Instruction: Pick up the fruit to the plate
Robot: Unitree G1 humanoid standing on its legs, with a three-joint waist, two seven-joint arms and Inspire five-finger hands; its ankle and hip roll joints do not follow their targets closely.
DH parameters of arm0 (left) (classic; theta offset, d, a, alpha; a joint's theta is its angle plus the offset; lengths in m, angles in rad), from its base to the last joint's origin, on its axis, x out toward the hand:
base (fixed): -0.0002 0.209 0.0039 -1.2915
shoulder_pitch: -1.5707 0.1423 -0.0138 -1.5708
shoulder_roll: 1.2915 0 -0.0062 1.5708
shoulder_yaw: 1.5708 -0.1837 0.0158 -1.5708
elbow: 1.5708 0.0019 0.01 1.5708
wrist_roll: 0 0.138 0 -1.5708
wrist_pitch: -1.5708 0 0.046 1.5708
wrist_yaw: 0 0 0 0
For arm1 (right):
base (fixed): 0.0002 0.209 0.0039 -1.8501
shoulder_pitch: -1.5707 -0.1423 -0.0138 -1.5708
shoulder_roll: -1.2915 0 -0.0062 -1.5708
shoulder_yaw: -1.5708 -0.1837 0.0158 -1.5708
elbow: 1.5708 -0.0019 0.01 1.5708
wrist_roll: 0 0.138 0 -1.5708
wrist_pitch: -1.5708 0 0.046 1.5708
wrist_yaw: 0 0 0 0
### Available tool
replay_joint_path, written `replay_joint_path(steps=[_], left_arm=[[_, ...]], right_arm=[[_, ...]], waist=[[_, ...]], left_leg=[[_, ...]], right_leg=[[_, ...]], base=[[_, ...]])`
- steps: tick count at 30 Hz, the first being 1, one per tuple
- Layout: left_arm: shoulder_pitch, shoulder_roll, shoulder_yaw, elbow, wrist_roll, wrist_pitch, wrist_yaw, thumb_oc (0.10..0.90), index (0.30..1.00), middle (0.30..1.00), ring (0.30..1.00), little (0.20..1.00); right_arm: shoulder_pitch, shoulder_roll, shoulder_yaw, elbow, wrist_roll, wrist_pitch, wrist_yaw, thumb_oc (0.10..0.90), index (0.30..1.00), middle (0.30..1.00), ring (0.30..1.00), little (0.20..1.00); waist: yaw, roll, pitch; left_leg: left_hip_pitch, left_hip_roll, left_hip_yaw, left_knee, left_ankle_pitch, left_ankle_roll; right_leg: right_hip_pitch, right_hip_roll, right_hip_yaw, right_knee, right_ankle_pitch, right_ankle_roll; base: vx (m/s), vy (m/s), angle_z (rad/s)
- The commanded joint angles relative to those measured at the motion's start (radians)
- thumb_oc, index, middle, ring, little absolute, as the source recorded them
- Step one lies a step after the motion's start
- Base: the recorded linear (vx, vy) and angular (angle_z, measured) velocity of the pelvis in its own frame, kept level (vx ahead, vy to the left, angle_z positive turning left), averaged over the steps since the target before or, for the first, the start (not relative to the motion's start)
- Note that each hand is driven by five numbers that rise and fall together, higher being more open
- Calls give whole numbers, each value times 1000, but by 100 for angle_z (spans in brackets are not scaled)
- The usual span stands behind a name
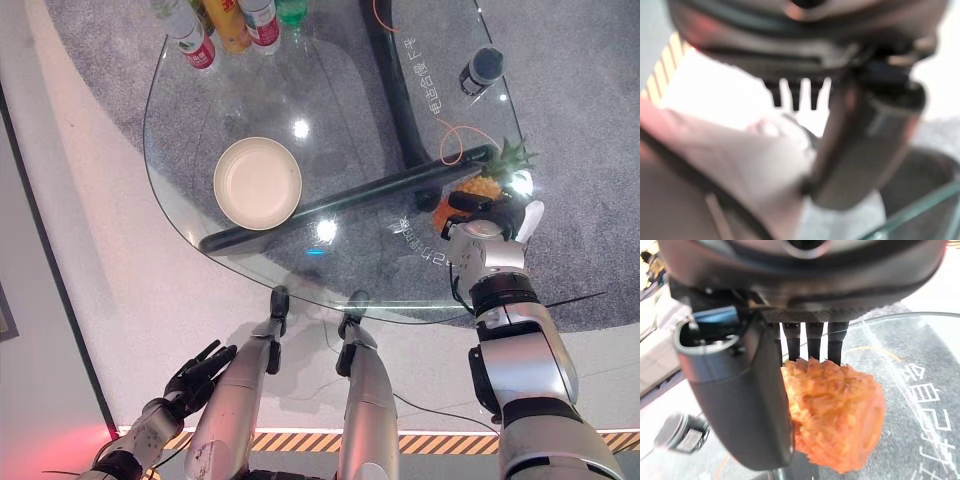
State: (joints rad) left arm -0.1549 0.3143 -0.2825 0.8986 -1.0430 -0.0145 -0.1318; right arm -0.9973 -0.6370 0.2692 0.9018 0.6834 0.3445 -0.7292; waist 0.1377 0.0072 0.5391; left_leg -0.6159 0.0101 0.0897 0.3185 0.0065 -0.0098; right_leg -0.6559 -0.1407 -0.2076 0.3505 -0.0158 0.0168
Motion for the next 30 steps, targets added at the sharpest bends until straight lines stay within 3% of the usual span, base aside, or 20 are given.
replay_joint_path(steps=[1, 5, 6, 8, 12, 13, 15, 17, 18, 19, 21, 23, 25, 26, 30], left_arm=[[84, -33, -67, -44, -9, 7, -31, 800, 900, 900, 900, 900], [83, -31, -69, -47, -13, 7, -38, 800, 900, 900, 900, 900], [94, -30, -74, -46, -14, 5, -41, 800, 900, 900, 900, 900], [82, -28, -73, -52, -17, 3, -40, 800, 900, 900, 900, 900], [90, -27, -74, -51, -20, 1, -45, 800, 900, 900, 900, 900], [79, -26, -71, -53, -19, 0, -45, 800, 900, 900, 900, 900], [80, -26, -72, -53, -22, -4, -45, 800, 900, 900, 900, 900], [94, -27, -72, -50, -20, -7, -51, 800, 900, 900, 900, 900], [83, -27, -66, -58, -16, -6, -46, 800, 900, 900, 900, 900], [96, -26, -69, -58, -15, -6, -47, 800, 900, 900, 900, 900], [86, -19, -66, -59, -17, -9, -50, 800, 900, 900, 900, 900], [93, -16, -66, -60, -17, -6, -46, 800, 900, 900, 900, 900], [92, -14, -64, -64, -16, -3, -44, 800, 900, 900, 900, 900], [81, -13, -60, -66, -16, -3, -43, 800, 900, 900, 900, 900], [97, -9, -60, -65, -15, -9, -48, 800, 900, 900, 900, 900]], right_arm=[[-65, 62, 74, -11, 26, 21, 169, 100, 300, 300, 300, 200], [-66, 66, 81, -11, 23, 27, 173, 100, 300, 300, 300, 200], [-55, 71, 84, -10, 18, 30, 173, 100, 300, 300, 300, 200], [-68, 69, 84, -13, 19, 34, 173, 100, 300, 300, 300, 200], [-61, 74, 92, -10, 12, 31, 180, 100, 300, 300, 300, 200], [-71, 72, 91, -13, 5, 28, 185, 100, 300, 300, 300, 200], [-69, 70, 94, -21, -3, 20, 199, 100, 300, 300, 300, 200], [-56, 71, 102, -31, -28, -8, 235, 100, 300, 300, 300, 200], [-63, 68, 105, -53, -46, -33, 260, 100, 300, 300, 300, 200], [-50, 71, 110, -62, -74, -53, 295, 100, 300, 300, 300, 200], [-64, 65, 130, -114, -131, -78, 352, 100, 300, 300, 300, 200], [-51, 63, 155, -164, -205, -71, 407, 100, 300, 300, 300, 200], [-48, 55, 171, -188, -242, -71, 439, 100, 300, 300, 300, 200], [-57, 50, 171, -193, -247, -73, 444, 100, 300, 300, 300, 200], [-31, 34, 190, -241, -296, -106, 526, 100, 300, 300, 300, 200]], waist=[[61, 57, -19], [64, 58, -19], [67, 61, -19], [66, 59, -19], [69, 61, -19], [67, 58, -19], [66, 57, -19], [68, 59, -19], [65, 56, -19], [68, 57, -19], [63, 50, -19], [62, 47, -19], [59, 44, -19], [56, 41, -19], [53, 36, -19]], left_leg=[[-39, -87, 28, 45, -69, 33], [-39, -88, 27, 41, -67, 34], [-13, -87, 23, 46, -97, 29], [-38, -88, 28, 38, -67, 35], [-12, -86, 24, 40, -95, 30], [-38, -86, 29, 35, -66, 35], [-37, -85, 29, 36, -66, 35], [-8, -83, 25, 39, -96, 29], [-34, -84, 30, 32, -66, 34], [-6, -83, 25, 37, -95, 28], [-28, -81, 30, 29, -65, 32], [-1, -78, 27, 33, -93, 25], [1, -77, 28, 31, -91, 25], [-25, -78, 32, 25, -62, 30], [3, -73, 31, 26, -89, 24]], right_leg=[[-21, 17, -60, 41, 12, 30], [-20, 16, -62, 38, 13, 32], [1, 18, -52, 51, -14, 44], [-18, 14, -64, 35, 15, 35], [4, 17, -54, 46, -12, 46], [-16, 14, -65, 32, 16, 36], [-15, 14, -64, 33, 16, 37], [9, 15, -54, 45, -13, 48], [-11, 12, -66, 30, 16, 38], [12, 13, -57, 43, -11, 49], [-7, 10, -71, 30, 16, 40], [14, 12, -62, 42, -9, 52], [16, 13, -64, 39, -8, 52], [-4, 10, -74, 26, 19, 42], [17, 13, -67, 34, -6, 54]], base=[[2, 15, 7], [16, 7, 1], [61, 7, 0], [-42, 1, 1], [8, 0, 0], [-84, -3, 0], [-13, -7, 0], [26, -4, 0], [0, 0, 0], [-91, -30, 0], [-54, -34, -1], [41, -37, -2], [-23, -27, -1], [-85, -20, 0], [20, -14, 0]])
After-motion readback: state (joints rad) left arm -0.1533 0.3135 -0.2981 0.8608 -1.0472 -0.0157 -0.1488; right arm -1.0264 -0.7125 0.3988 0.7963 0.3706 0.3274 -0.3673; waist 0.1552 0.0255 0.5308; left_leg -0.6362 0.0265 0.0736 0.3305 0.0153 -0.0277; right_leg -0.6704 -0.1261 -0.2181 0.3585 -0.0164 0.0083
